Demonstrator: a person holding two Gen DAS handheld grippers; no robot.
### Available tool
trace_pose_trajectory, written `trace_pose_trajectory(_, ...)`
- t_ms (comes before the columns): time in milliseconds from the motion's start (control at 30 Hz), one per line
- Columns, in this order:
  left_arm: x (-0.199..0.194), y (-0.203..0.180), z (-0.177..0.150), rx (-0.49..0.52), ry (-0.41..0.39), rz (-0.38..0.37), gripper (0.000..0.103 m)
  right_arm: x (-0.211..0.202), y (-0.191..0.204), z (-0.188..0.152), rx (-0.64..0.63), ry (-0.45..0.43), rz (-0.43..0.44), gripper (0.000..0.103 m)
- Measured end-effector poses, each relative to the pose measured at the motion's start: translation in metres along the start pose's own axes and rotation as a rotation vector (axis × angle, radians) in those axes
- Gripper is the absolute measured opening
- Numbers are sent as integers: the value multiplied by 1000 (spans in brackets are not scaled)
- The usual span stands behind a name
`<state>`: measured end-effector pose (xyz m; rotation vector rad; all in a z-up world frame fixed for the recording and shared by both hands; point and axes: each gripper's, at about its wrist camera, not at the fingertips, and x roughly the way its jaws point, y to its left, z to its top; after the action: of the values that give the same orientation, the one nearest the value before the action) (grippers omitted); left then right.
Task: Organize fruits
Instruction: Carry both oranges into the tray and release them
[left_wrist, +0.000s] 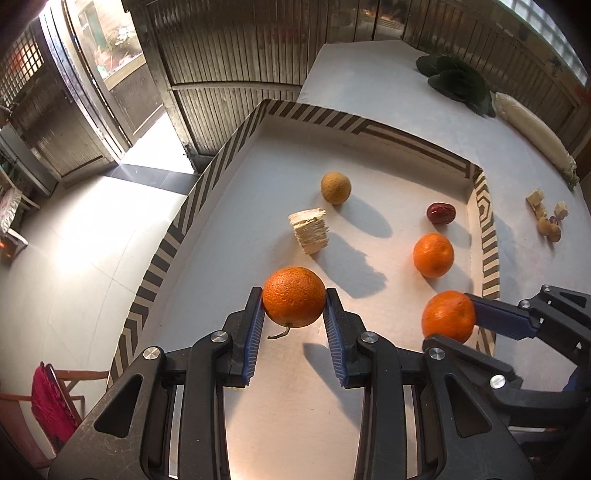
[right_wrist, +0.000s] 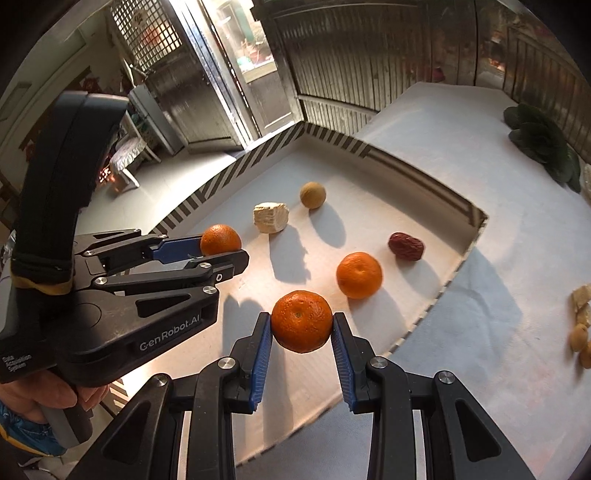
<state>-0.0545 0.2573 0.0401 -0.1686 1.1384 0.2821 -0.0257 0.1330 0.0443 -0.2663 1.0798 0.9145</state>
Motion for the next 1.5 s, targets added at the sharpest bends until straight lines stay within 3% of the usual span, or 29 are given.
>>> trace_pose_trajectory(467,12,-3,2,-9,26,20,31,22,5,5,-44,49,-34,32)
trace_pose_trajectory(667,12,3,0,-45,33,14,32,22,8,8,-55,50,-21,44)
trace_pose_trajectory(767,12,4,-1,-47,37,22,42,19,8,7,-44,44,-18,44)
trace_pose_trajectory(833,8,5,-3,-53,28,18,58,15,7,5,-37,38,-17,45)
trace_pose_trajectory(933,0,5,-2,-61,0,27,68,6,5,4,-25,10,-15,44)
trace_pose_trajectory(1233,-25,-8,7,-46,-54,36,68,-41,-11,-7,34,-95,-44,45)
trace_pose_trajectory(1500,-46,-52,18,16,-117,6,68,-72,-51,-16,134,-157,-108,45)
